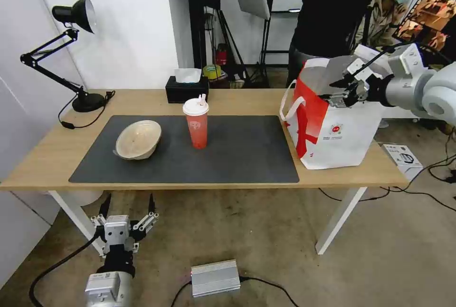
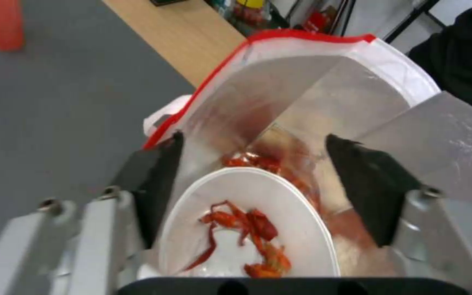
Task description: Pick up the trash from the table and place it into the takeout bag.
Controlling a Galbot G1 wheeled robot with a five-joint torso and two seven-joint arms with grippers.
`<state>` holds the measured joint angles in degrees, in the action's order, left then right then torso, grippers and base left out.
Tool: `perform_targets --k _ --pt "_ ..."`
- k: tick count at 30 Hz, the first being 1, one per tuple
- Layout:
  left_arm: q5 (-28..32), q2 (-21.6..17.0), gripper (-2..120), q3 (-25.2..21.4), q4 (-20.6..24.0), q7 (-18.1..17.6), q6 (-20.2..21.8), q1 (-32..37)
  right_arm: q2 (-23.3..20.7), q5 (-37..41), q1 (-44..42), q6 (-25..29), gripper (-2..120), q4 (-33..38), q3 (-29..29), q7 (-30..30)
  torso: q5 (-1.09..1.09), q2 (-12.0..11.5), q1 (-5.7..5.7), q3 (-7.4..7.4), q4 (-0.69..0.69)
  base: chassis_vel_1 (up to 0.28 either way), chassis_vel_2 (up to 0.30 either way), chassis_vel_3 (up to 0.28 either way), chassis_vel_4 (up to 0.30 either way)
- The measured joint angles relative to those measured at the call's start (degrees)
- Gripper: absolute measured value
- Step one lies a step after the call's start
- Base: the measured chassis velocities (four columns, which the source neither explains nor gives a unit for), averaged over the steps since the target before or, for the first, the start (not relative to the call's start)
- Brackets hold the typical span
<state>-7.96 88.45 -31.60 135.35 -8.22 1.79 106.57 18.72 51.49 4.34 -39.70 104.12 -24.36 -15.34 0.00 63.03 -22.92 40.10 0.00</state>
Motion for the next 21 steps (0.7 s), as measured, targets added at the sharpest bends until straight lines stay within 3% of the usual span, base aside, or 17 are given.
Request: perform_targets --k 6,21 --pt "-0.02 -0.04 100 -0.16 -0.03 0.01 0.00 -0.02 0.62 0.78 0.03 0.05 99 0.00 1.22 1.32 0.00 0.00 0.00 0.00 0.00 0.000 0.000 0.000 0.000" --pt "0.22 -0.19 100 -0.79 0.34 -0.06 0.00 0.10 4.68 3.77 5.35 1.45 100 -1.40 2.27 10.56 0.00 0.00 0.00 0.00 0.00 0.000 0.000 0.000 0.000"
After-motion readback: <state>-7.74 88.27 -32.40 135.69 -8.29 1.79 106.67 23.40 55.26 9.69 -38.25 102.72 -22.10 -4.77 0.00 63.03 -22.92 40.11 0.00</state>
